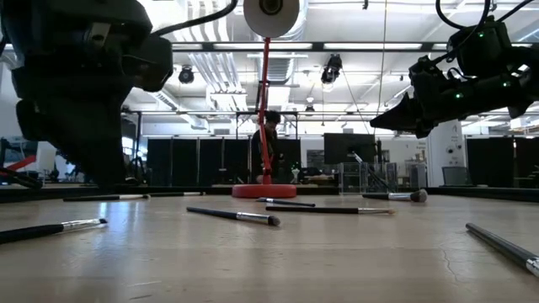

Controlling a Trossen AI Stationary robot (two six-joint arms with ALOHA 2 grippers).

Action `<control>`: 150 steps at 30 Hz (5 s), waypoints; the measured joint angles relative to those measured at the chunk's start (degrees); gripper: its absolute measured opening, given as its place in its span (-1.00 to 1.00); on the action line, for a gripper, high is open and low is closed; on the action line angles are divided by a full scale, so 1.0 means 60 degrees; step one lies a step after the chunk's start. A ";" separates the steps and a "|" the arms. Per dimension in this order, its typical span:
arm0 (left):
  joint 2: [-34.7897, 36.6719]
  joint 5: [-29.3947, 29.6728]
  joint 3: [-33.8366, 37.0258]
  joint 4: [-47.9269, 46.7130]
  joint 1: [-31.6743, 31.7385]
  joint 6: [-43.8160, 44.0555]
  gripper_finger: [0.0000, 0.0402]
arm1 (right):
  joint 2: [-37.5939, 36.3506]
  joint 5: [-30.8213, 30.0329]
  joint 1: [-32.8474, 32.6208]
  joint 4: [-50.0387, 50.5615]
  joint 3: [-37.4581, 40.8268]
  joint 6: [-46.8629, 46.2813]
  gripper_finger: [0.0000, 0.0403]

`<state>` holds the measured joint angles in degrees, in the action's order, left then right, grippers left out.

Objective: Sort items
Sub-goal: Put the black eyeshadow brush into the transparent organizer

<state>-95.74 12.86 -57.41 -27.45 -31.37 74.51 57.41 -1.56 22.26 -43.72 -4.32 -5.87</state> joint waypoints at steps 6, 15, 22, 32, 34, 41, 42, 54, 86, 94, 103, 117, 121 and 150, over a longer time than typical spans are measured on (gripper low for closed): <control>-0.0007 -0.0072 0.0007 -0.0420 -0.0005 0.0615 -0.39 | 0.0000 0.0000 -0.0002 0.0004 0.0004 0.0002 -0.96; -0.0293 -0.0169 0.0069 -0.0421 -0.0009 0.0800 -0.37 | 0.0000 0.0000 0.0000 0.0011 0.0004 0.0004 -0.96; -0.0743 -0.0308 0.0028 -0.0398 -0.0034 0.0789 -0.37 | 0.0000 -0.0003 0.0000 0.0012 0.0004 0.0004 -0.96; -0.0761 -0.0164 0.0029 -0.0771 -0.0041 0.0519 -0.64 | 0.0000 0.0000 -0.0001 0.0033 0.0004 0.0005 -0.96; -0.0761 -0.0167 0.0029 -0.0888 -0.0041 0.0363 -0.73 | 0.0000 0.0000 0.0000 0.0032 0.0004 0.0004 -0.96; -0.0765 -0.0179 -0.0026 -0.1069 -0.0041 -0.0610 -0.96 | 0.0000 0.0000 0.0000 0.0029 0.0004 0.0007 -0.96; -0.0772 -0.0189 -0.0074 -0.1106 -0.0038 -0.0882 -0.98 | 0.0000 0.0000 -0.0001 0.0029 0.0004 0.0007 -0.96; -0.0807 0.1349 -0.1338 -0.1246 -0.0084 -0.3191 -1.00 | 0.0004 0.0000 0.0000 0.0030 0.0006 0.0007 -0.96; 0.1417 0.3257 0.3182 1.2112 0.1327 -1.0993 -1.00 | 0.0015 -0.0004 -0.2010 -0.0758 0.0002 0.0327 -0.96; 0.1440 0.0981 0.4492 1.5205 0.3211 -1.0959 -1.00 | 0.0811 -0.0055 -0.3468 -0.0968 -0.0731 0.0153 -0.82; 0.1381 0.0459 0.4193 1.5361 0.3714 -1.1257 -1.00 | 0.3452 -0.0494 -0.4377 -0.2306 -0.2330 0.0133 -0.41; 0.1377 0.0458 0.4113 1.5342 0.3718 -1.1458 -1.00 | 0.6337 0.0056 -0.4422 -0.2675 -0.4858 0.0368 -0.17; 0.1377 0.0450 0.4113 1.5343 0.3718 -1.1482 -1.00 | 0.6690 0.0080 -0.4422 -0.2684 -0.5341 0.0626 -0.22; 0.1930 0.0874 0.4164 1.5028 0.3718 -1.1659 -0.73 | 0.5549 -0.0246 -0.4073 0.0069 -0.5712 0.1149 -0.92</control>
<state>-84.16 18.10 -32.43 62.72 -9.06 4.56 90.70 -3.04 -2.18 -43.31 -38.59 1.02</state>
